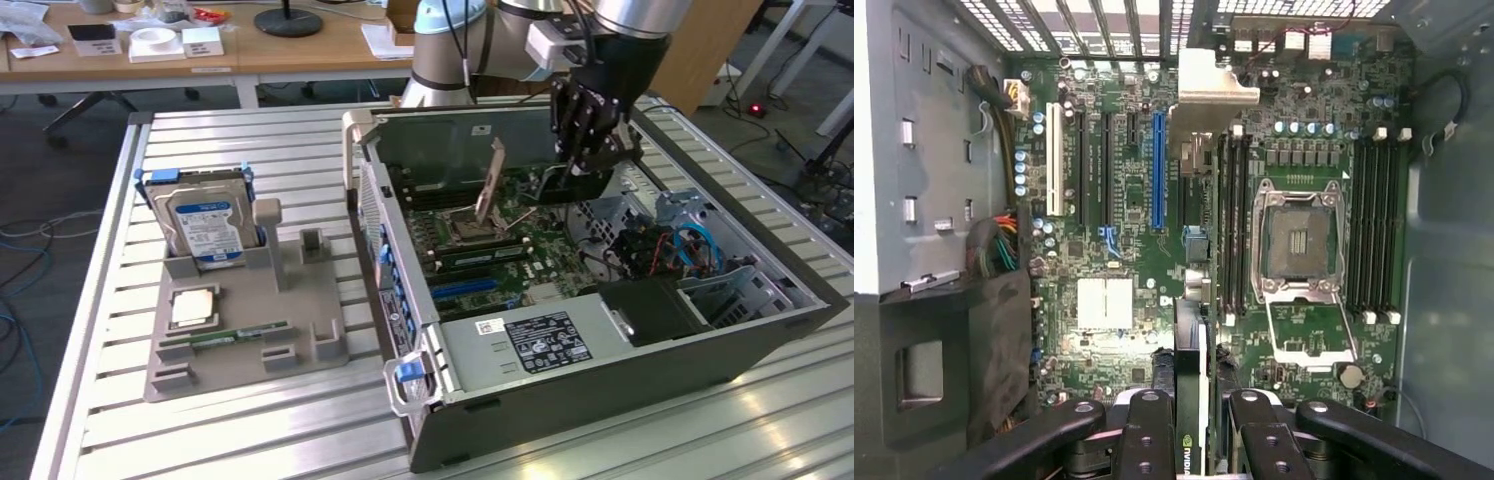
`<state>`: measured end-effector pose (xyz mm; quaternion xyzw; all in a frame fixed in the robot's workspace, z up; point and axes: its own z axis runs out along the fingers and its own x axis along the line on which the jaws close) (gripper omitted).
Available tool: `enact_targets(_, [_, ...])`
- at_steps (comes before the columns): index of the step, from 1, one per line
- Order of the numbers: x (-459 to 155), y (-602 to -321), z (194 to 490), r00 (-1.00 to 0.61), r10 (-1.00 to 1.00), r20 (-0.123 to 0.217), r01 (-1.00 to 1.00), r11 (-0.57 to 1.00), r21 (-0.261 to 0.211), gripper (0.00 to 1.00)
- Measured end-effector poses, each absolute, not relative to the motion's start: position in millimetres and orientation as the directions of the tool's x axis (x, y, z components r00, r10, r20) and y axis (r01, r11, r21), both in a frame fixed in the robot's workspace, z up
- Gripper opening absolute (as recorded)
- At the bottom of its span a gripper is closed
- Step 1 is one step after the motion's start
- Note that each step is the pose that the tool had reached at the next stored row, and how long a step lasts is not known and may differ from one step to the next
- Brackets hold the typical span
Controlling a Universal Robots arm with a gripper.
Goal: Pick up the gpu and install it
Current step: 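Insert the gpu into the slot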
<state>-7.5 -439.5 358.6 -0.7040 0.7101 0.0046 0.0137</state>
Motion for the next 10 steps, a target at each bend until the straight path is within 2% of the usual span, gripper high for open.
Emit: enact_targets(10, [-16.8, -441.3, 349.4, -0.007, -1.0, -0.026, -1.0, 0.007, -0.023, 0.26])
